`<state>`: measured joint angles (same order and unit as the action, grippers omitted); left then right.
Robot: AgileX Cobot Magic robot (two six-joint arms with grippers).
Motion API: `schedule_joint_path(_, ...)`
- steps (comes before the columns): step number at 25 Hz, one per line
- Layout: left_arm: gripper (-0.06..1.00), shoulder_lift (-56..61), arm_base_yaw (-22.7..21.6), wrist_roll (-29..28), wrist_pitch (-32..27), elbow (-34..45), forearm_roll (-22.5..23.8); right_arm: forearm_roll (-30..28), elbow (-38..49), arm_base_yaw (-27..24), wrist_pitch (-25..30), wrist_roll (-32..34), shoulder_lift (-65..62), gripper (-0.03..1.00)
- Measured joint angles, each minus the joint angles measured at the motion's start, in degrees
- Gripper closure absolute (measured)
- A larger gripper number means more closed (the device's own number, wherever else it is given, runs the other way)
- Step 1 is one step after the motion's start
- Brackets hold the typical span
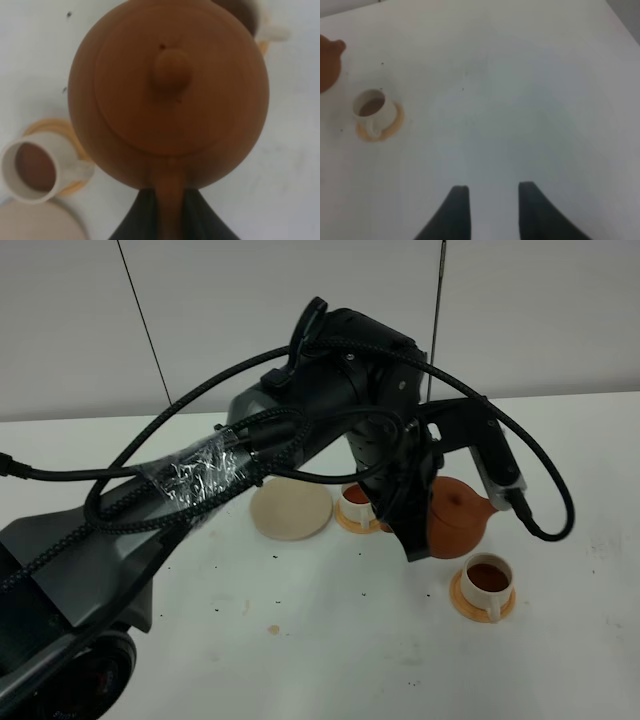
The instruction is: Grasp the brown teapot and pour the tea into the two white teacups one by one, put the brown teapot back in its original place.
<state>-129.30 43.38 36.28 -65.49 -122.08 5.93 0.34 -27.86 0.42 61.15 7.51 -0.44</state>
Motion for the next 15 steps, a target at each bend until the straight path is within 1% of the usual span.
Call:
schedule_joint_path(9,0.77,0.00,-4.37,1.83,-2.34,0.00,-0.80,0.00,0.00,0.00,0.00,0.00,0.00,0.73)
schedule_joint_path(15,0.77,0.00,-7.47,2.37,-2.34,0.00,-0.92,0.00,0.00,0.00,0.00,0.00,0.00,0.73)
